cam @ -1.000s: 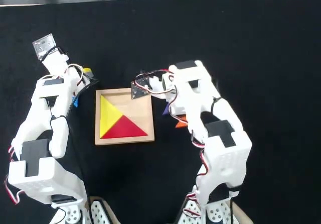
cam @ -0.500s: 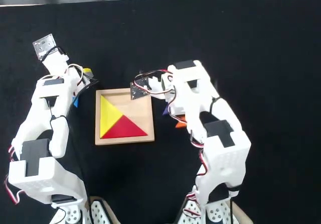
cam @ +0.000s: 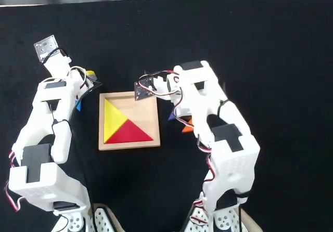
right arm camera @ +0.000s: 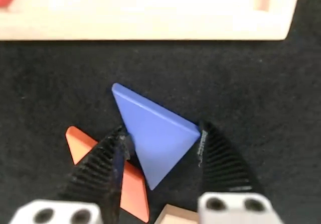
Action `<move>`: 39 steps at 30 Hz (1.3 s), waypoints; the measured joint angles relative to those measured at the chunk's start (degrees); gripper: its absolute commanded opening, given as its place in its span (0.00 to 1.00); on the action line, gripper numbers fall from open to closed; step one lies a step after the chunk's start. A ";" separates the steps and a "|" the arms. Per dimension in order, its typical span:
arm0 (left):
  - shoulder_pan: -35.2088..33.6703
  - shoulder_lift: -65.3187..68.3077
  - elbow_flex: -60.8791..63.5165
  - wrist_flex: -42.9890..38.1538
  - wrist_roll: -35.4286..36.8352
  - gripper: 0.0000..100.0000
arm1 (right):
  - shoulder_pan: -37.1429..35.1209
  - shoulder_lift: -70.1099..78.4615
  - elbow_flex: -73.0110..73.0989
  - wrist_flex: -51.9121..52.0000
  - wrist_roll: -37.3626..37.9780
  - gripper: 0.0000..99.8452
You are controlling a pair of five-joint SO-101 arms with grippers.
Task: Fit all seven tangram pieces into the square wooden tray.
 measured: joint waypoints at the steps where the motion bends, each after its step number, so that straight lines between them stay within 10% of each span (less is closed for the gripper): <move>1: 0.00 0.00 0.00 0.00 0.00 0.26 | 0.00 0.00 0.00 0.00 0.00 0.11; 28: -3.52 0.00 0.00 0.00 3.16 0.26 | -6.68 -10.46 -6.77 0.35 -45.98 0.11; 39: -5.45 0.18 -0.09 0.00 6.07 0.26 | -13.71 -10.46 2.90 -18.29 -58.55 0.11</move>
